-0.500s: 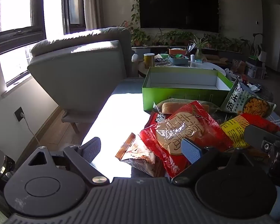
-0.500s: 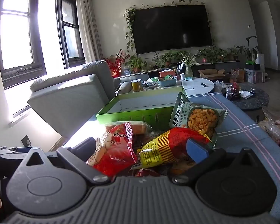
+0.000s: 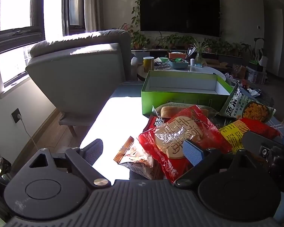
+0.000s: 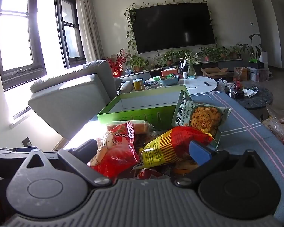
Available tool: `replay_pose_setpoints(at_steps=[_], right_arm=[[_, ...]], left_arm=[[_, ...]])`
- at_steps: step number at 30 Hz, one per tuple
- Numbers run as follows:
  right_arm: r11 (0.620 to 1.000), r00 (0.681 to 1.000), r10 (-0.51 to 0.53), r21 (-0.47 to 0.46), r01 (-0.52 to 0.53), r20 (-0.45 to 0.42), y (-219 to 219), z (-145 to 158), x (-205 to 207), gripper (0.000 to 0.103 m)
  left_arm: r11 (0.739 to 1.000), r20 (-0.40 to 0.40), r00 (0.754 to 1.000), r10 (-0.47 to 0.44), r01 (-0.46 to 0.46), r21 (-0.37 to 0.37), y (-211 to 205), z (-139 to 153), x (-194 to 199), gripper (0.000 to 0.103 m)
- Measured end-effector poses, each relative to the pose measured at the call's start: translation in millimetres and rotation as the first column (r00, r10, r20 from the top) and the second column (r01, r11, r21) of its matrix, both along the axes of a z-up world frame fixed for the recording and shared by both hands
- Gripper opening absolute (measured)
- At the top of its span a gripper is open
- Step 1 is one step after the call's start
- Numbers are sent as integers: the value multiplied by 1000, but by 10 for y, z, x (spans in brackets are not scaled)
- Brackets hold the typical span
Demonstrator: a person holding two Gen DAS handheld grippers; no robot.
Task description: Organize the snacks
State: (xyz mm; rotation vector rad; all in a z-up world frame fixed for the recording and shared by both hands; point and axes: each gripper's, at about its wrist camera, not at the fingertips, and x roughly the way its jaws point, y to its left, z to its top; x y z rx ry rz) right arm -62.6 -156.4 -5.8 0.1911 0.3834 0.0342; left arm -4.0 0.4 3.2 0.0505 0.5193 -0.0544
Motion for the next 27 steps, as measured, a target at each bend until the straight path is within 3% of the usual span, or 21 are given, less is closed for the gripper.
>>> replay_pose_setpoints(at_steps=[27], right_arm=[[999,999,-37,21,36,25,-89,17,-52,95]], left_arm=[[1000,-4,1000,7,-7,-22,24,-10,-19,91]])
